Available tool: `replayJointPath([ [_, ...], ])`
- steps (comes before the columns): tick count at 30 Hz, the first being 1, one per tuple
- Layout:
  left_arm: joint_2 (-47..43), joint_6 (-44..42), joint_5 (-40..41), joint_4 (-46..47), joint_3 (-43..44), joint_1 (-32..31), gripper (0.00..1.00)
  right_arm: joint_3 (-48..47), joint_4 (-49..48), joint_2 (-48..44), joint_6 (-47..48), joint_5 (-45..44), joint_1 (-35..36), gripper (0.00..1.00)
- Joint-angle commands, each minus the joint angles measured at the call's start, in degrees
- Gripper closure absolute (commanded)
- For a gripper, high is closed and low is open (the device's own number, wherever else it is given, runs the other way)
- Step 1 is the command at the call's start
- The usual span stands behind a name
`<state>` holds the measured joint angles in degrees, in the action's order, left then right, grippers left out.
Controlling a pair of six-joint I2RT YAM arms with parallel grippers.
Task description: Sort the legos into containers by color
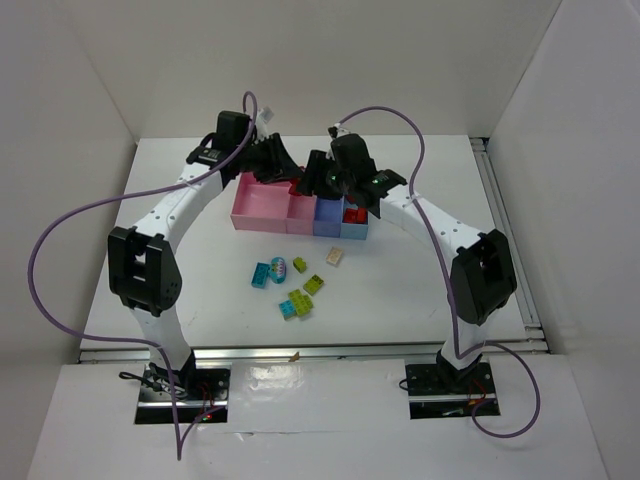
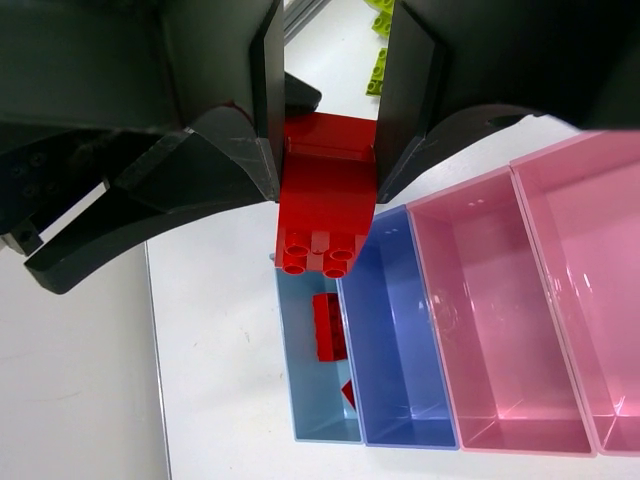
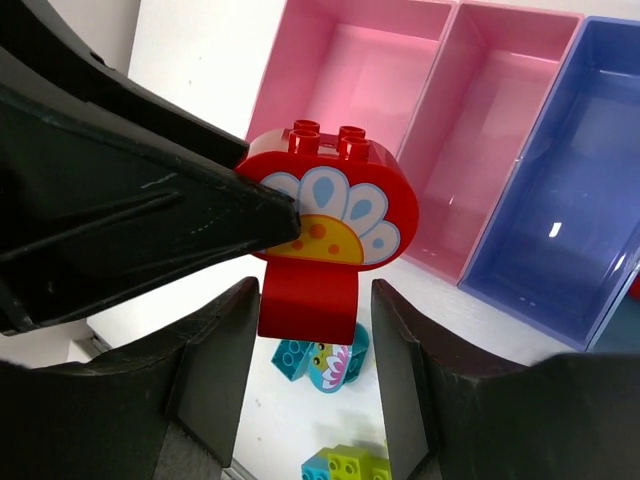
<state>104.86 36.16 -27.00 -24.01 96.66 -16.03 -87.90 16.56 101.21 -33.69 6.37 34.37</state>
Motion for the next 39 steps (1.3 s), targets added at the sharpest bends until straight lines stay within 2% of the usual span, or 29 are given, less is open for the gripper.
replayJointPath([
  [1,-2.82,-1.01,1.16,0.89,-0.25,-0.4,1.0,-2.28,-2.41,-0.48,-1.2,-2.5,0.61,0.44],
  [2,-2.82,-1.53,1.16,0.89,-0.77,-0.4,1.0,-2.28,-2.41,-0.49,-1.2,-2.5,0.61,0.42],
  [6,-2.82,-1.53,1.16,0.89,-0.77,-0.93,1.0,-1.75,-2.93,-0.49,-2.25,-3.03,0.61,0.43],
  [12,-2.82,-1.53,1.16,0.89,-0.77,-0.93,1.0,-1.05,-4.69,0.04,-2.78,-3.65,0.61,0.58],
  [14,-2.82,-1.53,1.16,0.89,-0.77,-0.93,1.0,-1.05,-4.69,0.04,-2.78,-3.12,0.61,0.6],
  [18,-2.82,-1.53,1.69,0.89,-0.77,-0.93,1.0,-0.43,-4.69,0.04,-2.78,-3.12,0.61,0.73],
  [22,-1.76,-0.92,2.75,0.89,0.36,-0.93,1.0,0.09,-1.27,0.04,-1.65,-2.42,0.61,0.8],
  [31,1.83,1.62,2.13,0.89,3.8,-0.93,1.0,4.93,6.1,-6.37,2.14,-3.03,0.61,0.82],
  [39,4.82,1.63,4.59,-0.42,8.36,-0.93,1.0,4.93,12.18,-9.36,4.77,-14.96,-1.5,0.82],
])
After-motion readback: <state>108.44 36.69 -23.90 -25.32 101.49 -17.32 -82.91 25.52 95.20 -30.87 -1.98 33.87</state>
